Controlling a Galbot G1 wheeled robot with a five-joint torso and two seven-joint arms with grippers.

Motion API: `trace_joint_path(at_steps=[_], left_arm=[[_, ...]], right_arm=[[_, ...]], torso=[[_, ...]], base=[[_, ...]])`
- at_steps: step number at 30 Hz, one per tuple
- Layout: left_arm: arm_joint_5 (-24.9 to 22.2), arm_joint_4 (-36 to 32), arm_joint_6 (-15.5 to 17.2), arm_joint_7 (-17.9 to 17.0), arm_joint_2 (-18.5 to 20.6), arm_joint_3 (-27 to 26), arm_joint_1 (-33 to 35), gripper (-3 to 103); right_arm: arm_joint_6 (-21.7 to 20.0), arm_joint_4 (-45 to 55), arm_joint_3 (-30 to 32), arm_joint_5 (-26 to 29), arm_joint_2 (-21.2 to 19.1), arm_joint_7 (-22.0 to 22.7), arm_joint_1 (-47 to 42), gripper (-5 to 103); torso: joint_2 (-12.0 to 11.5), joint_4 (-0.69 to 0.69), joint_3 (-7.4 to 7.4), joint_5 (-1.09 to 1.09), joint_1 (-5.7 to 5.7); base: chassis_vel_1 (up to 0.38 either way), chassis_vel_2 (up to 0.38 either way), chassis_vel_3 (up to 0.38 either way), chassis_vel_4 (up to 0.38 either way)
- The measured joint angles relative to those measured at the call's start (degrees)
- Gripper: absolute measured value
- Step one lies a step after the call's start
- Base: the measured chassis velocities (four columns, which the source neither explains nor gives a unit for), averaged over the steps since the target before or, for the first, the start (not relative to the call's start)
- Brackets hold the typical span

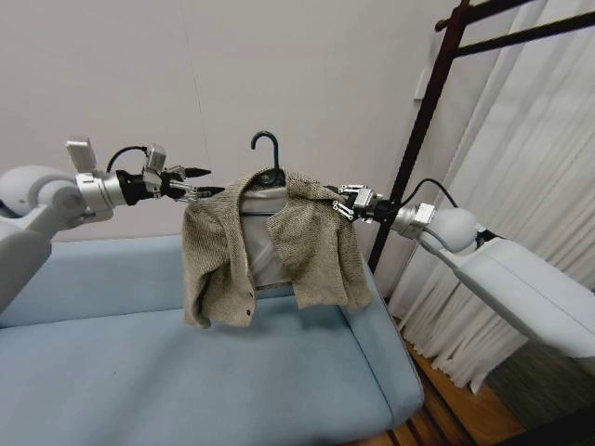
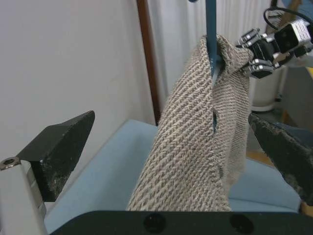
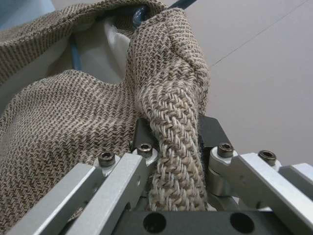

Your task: Pick up the clothes from the sofa and hang them on the clothes hanger.

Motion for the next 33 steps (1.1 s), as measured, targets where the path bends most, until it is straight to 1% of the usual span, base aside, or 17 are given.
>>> trace_joint_path(at_steps=[2,3,4,5,6,8,9,10,13,20,21,23,25,28,30,32,33], left_arm=[[0.3,2.7,0.5,4.1,-1.7,6.4,-5.0,100],[1.2,4.2,0.6,5.6,-2.6,9.2,-7.3,100],[3.2,5.8,0.7,7.3,-3.6,11.5,-9.1,100],[3.2,5.8,0.7,7.3,-3.6,11.5,-9.1,100],[4.3,6.7,0.6,8.0,-4.1,12.3,-9.9,100],[8.0,9.7,0.1,10.1,-5.8,14.8,-12.2,100],[8.0,9.7,0.1,10.1,-5.8,14.8,-12.2,100],[9.2,11.1,0.0,10.6,-6.8,15.9,-13.4,100],[10.3,12.7,-0.1,11.8,-8.7,17.5,-15.6,100],[10.5,12.9,-0.1,12.3,-10.5,19.4,-17.6,100],[10.5,12.9,-0.1,12.5,-10.6,19.6,-17.8,103],[10.7,13.1,0.0,13.9,-10.9,20.0,-18.0,95],[10.8,13.1,0.0,14.4,-10.9,20.2,-18.1,95],[11.9,13.2,-0.1,16.5,-11.2,21.2,-18.9,79],[12.9,13.4,-0.2,17.2,-11.6,21.6,-19.3,68],[13.5,13.5,-0.2,17.4,-11.8,21.7,-19.5,68],[14.2,13.7,-0.4,17.8,-12.2,21.7,-19.8,62]], right_arm=[[-0.1,0.2,-1.0,0.9,-0.8,-0.3,0.9,11],[-0.2,0.2,-1.4,1.5,-1.0,-0.4,1.3,11],[-0.3,0.2,-1.6,2.0,-1.2,-0.4,1.7,11],[-0.3,0.2,-1.6,2.0,-1.2,-0.4,1.7,11],[-0.4,0.3,-1.7,2.2,-1.2,-0.4,1.8,11],[-0.5,0.8,-1.9,2.6,-1.4,-0.4,2.1,11],[-0.5,0.8,-1.9,2.6,-1.4,-0.4,2.1,11],[-0.6,1.2,-1.9,2.8,-1.6,-0.4,2.1,11],[-0.9,1.7,-1.9,3.0,-1.9,-0.3,2.0,11],[-1.0,2.3,-1.9,3.0,-2.2,0.3,1.6,11],[-1.1,2.5,-1.9,3.0,-2.3,0.5,1.5,11],[-1.5,3.1,-1.9,3.5,-2.7,0.9,1.4,11],[-1.6,3.3,-1.9,3.7,-2.9,1.0,1.4,11],[-1.9,3.9,-1.9,4.1,-3.4,1.3,1.3,11],[-2.2,4.5,-1.9,4.5,-3.9,1.6,1.3,11],[-2.3,4.7,-1.9,4.7,-4.2,1.9,1.3,11],[-2.4,5.0,-1.9,5.0,-4.5,2.1,1.3,11]], torso=[[0.0,0.0,0.0,-0.01,0.0],[0.0,-0.01,0.0,0.0,0.0],[0.0,0.01,-0.01,0.0,0.0],[0.0,0.01,-0.01,0.0,0.0],[0.0,0.01,0.0,0.0,0.0],[0.0,0.02,0.0,-0.02,0.0],[0.0,0.02,0.0,-0.02,0.0],[0.0,0.03,0.0,-0.02,0.0],[0.0,0.02,0.0,-0.01,0.0],[0.0,0.01,-0.01,0.0,-0.01],[0.0,0.01,-0.01,0.0,-0.01],[0.0,0.02,-0.01,-0.02,0.0],[0.0,0.02,-0.01,-0.02,-0.01],[0.0,0.02,-0.01,-0.01,-0.01],[0.0,0.02,-0.01,-0.01,-0.01],[0.0,0.02,-0.01,-0.02,-0.01],[0.0,0.02,-0.01,-0.01,-0.01]], base=[[0.0,0.0,0.0,0.0],[0.0,0.0,0.0,0.0],[0.0,0.0,0.0,0.0],[0.0,0.0,0.0,0.0],[0.0,0.0,0.0,0.0],[0.0,0.0,0.0,0.0],[0.0,0.0,0.0,0.0],[0.0,0.0,0.0,0.0],[0.0,0.0,0.0,0.0],[0.0,0.0,0.0,0.0],[0.0,0.0,0.0,0.0],[0.0,0.0,0.0,0.0],[0.0,0.0,0.0,0.0],[0.0,0.0,0.0,0.0],[0.0,0.0,0.0,0.0],[0.0,0.0,0.0,0.0],[0.0,0.0,0.0,0.0]])
